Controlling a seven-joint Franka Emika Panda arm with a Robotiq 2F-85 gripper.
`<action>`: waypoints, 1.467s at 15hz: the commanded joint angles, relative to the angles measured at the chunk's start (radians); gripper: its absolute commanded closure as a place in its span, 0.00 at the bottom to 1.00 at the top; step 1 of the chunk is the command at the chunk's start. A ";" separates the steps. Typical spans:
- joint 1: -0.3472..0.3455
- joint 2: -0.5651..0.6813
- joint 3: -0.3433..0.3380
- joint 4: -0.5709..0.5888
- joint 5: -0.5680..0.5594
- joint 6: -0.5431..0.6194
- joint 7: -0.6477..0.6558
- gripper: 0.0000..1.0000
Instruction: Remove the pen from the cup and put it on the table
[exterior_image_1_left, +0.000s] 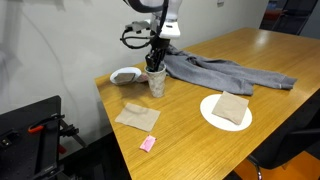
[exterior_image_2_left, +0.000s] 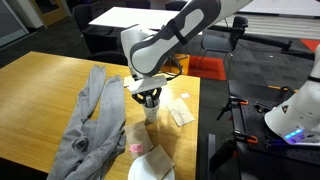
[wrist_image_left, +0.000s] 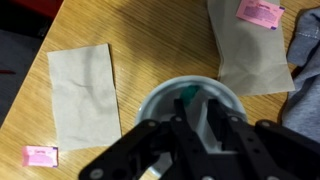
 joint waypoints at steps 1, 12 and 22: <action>-0.009 0.014 0.011 0.034 0.014 -0.046 -0.022 0.68; -0.019 0.041 0.020 0.069 0.029 -0.105 -0.041 0.69; -0.023 0.027 0.017 0.063 0.038 -0.119 -0.066 0.96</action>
